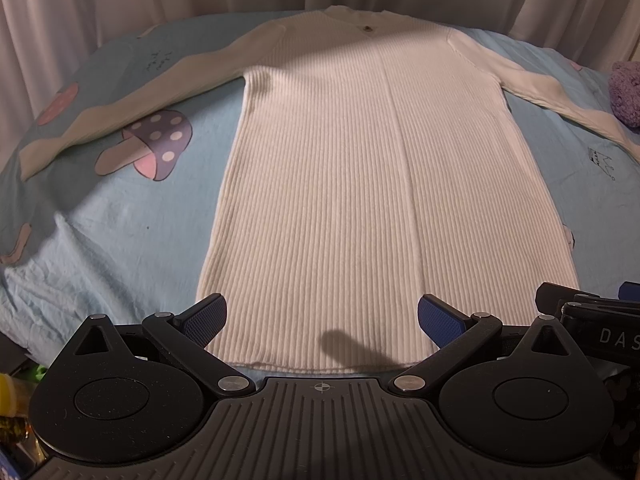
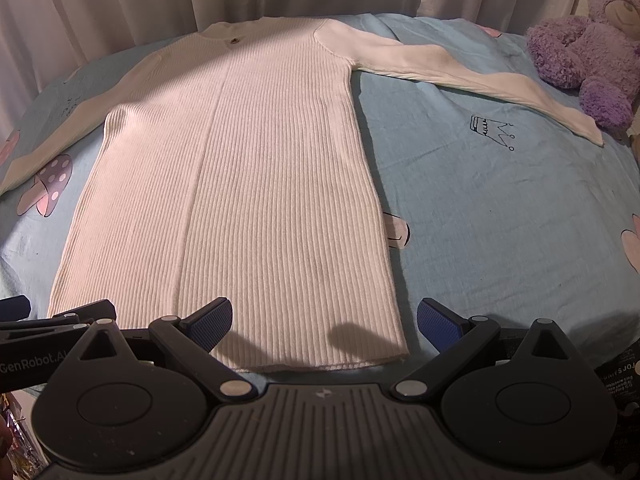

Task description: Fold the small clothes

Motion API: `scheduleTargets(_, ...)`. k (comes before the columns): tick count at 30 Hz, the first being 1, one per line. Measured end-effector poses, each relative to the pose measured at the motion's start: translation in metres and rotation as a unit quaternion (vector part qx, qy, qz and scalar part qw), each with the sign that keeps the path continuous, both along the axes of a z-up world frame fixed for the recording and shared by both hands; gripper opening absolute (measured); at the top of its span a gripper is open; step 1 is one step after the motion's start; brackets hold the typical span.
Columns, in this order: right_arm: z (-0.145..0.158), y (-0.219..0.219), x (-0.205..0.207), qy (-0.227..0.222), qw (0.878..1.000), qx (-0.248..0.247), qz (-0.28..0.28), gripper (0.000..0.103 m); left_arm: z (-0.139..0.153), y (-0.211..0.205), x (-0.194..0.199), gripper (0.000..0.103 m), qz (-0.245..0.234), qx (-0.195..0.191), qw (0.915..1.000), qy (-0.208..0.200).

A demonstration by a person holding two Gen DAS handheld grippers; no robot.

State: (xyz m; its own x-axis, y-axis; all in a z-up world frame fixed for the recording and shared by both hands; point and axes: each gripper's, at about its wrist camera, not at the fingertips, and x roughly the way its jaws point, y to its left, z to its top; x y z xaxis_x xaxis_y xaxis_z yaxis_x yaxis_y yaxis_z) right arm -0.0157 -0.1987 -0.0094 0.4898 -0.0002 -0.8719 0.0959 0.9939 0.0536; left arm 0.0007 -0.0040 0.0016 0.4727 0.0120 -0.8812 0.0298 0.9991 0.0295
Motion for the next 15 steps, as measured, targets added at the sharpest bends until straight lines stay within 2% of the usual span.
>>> scheduleTargets(15, -0.0002, 0.0018, 0.0000, 0.000, 1.000, 0.000, -0.001, 0.099, -0.0004, 0.0001, -0.0001, 0.103, 0.000, 0.000, 1.0000, 0.000)
